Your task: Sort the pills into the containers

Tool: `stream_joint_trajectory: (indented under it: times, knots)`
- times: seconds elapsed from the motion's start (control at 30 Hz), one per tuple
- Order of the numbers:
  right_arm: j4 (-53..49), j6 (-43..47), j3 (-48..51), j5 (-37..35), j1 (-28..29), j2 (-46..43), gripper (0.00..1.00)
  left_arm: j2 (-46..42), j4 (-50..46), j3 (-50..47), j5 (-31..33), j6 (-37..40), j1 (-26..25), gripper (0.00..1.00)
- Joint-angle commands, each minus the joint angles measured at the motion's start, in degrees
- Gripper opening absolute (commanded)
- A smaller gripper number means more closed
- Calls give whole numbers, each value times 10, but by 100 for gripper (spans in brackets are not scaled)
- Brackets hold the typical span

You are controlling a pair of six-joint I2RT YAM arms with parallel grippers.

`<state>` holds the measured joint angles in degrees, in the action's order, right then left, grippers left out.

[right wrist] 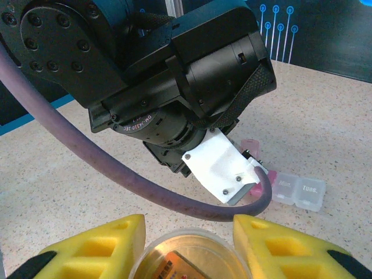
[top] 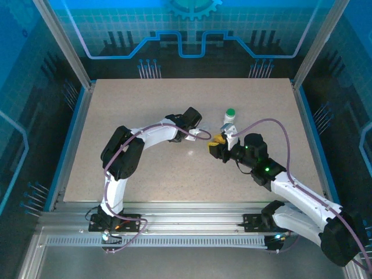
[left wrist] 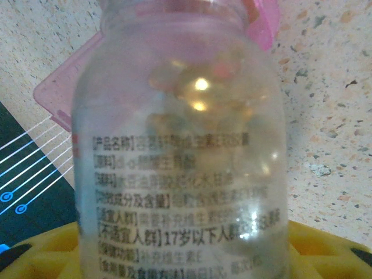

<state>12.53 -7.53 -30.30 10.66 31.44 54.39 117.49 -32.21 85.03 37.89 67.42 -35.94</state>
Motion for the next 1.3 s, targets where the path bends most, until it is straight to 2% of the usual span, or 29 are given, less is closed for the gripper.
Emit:
stream_joint_trajectory:
  times: [0.0, 0.63, 1.27]
  knots:
    - [13, -5, -4, 5, -5, 4, 0, -18, -12, 3, -13, -13, 1, 0]
    - [14, -5, -4, 10, -5, 9, 0, -44, -6, -16, -38, -65, 8, 0]
    - [20, -6, -5, 15, -4, 21, 0, -101, 66, -89, -97, -160, 23, 0]
